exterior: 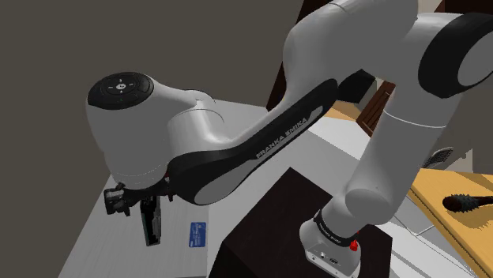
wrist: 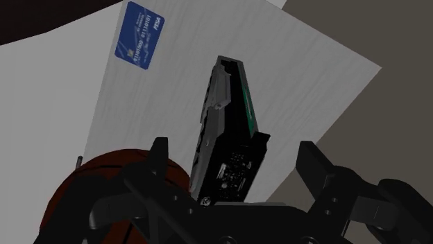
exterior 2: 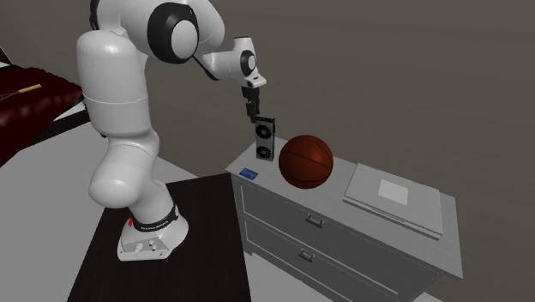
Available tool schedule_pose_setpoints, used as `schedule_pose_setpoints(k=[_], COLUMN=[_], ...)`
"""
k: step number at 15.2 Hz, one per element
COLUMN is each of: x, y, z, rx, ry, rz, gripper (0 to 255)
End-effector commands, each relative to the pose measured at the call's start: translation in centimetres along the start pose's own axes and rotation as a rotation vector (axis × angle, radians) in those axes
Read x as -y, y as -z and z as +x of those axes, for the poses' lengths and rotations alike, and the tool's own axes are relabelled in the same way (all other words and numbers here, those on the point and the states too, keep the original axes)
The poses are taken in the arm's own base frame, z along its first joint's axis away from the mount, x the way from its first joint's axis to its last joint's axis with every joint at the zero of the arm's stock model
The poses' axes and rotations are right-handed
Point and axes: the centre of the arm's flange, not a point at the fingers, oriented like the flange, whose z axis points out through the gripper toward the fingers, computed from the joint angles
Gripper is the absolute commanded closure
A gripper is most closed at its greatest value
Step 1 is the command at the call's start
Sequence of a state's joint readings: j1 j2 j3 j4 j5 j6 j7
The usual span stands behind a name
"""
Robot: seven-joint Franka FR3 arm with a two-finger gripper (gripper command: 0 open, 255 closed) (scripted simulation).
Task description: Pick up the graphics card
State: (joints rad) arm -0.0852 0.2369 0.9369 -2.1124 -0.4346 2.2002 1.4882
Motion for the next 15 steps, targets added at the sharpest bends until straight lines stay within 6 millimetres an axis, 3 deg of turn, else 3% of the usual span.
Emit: schedule_pose_setpoints(k=[1,6,7,15], x=[0.1,0.2,0.2,0.2], y=[-1.1,-3.0,-3.0,-2.9], z=[-0.2,-0.5,-0.4,-0.5], rx=[-0.002,-0.002,-0.002,-0.002], ry=[-0.002,-0.002,-0.002,-0.002], rz=[0.0,0.0,0.0,0.0], gripper=[0,0,255,255])
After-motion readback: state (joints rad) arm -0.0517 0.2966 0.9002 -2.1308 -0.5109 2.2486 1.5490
